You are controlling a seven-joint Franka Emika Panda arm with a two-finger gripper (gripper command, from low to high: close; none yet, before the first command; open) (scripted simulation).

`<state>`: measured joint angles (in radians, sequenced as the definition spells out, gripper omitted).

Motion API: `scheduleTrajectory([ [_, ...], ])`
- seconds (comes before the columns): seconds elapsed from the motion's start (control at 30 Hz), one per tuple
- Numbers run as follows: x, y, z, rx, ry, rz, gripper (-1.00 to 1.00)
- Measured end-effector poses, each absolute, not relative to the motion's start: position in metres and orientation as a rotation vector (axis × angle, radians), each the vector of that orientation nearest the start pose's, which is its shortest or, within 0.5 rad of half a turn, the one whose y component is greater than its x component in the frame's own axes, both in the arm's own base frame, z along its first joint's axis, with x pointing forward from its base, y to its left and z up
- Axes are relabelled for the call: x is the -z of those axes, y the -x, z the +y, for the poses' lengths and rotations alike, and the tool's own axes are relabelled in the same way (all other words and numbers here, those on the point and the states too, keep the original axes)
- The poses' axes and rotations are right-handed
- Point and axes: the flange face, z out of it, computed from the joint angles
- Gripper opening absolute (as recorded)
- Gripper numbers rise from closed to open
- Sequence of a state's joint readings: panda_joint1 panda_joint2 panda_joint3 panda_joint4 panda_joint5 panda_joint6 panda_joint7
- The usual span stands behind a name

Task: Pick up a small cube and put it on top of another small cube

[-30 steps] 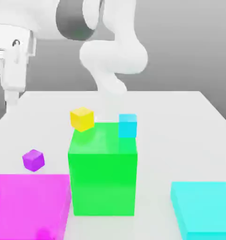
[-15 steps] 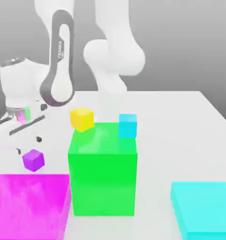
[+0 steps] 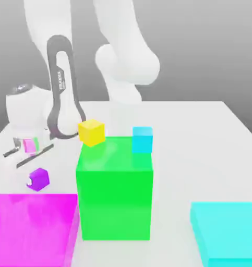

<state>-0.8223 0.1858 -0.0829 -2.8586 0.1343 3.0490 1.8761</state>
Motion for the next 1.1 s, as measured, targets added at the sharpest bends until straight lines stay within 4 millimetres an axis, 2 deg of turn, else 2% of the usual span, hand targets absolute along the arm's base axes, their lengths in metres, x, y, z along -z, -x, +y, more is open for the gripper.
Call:
scheduleTrajectory([
  [0.2,-0.187,-0.203,-0.279,0.006,0.352,3.120,-1.00],
  [0.3,-0.203,-0.216,-0.292,0.009,0.372,3.124,-1.00],
  [0.47,-0.229,-0.265,-0.318,0.019,0.491,3.119,-1.00],
  [0.57,-0.247,-0.307,-0.321,0.020,0.613,3.099,-1.00],
  [0.87,-0.311,-0.401,-0.334,0.004,0.814,3.035,-1.00],
  [0.9,-0.305,-0.405,-0.336,0.002,0.820,3.032,-1.00],
  [0.97,-0.277,-0.408,-0.337,0.002,0.823,3.031,-1.00],
  [1.0,-0.264,-0.408,-0.337,0.002,0.824,3.030,1.00],
  [1.1,-0.264,-0.408,-0.337,0.002,0.824,3.030,1.00],
])
